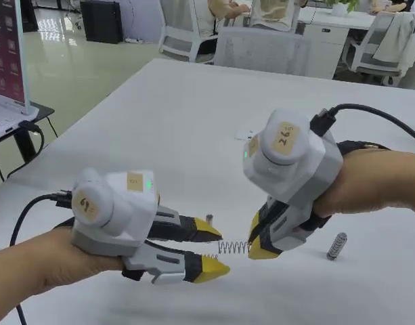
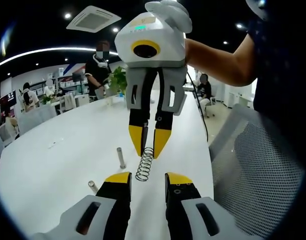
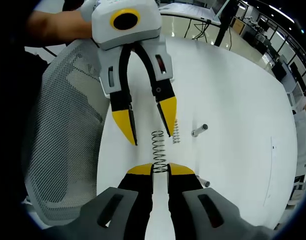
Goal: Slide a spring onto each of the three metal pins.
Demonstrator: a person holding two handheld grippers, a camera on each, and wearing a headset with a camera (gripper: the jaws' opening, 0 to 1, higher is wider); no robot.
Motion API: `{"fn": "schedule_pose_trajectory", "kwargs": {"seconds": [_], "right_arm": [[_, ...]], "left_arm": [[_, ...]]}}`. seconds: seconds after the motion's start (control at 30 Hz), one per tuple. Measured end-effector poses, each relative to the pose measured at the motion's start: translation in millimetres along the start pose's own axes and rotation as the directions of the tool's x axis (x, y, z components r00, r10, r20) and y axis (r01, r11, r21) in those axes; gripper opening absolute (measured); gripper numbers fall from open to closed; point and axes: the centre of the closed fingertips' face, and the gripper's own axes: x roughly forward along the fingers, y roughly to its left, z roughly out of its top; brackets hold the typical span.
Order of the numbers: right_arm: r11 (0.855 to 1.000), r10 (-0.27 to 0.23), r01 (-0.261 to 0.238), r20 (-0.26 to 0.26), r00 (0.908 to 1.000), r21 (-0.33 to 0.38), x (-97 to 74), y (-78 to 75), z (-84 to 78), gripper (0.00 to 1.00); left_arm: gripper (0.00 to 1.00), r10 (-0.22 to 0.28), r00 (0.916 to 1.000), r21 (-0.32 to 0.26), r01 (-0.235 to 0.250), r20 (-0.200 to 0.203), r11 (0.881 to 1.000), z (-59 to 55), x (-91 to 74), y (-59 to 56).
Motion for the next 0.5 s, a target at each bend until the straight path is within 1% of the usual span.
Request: {"fn": "schedule_pose_trajectory", "kwargs": {"seconds": [0.33, 0.5], "right_arm": [[1.000, 0.009, -0.009, 0.001, 1.0000, -0.014, 1.3, 3.5, 2.7, 0.08], [1.000, 0.010, -0.010, 0.004, 0.9999, -0.018, 0.7, 3.7, 3.7, 0.08]], "left_arm": [[0.11, 0.001, 1.0000, 0.009, -0.001, 0.003, 1.000, 0.5, 0.3, -0.1], [0.07, 0.009, 0.9999, 0.011, -0.009, 0.006, 1.000, 0.6, -0.3, 1.4]]}}
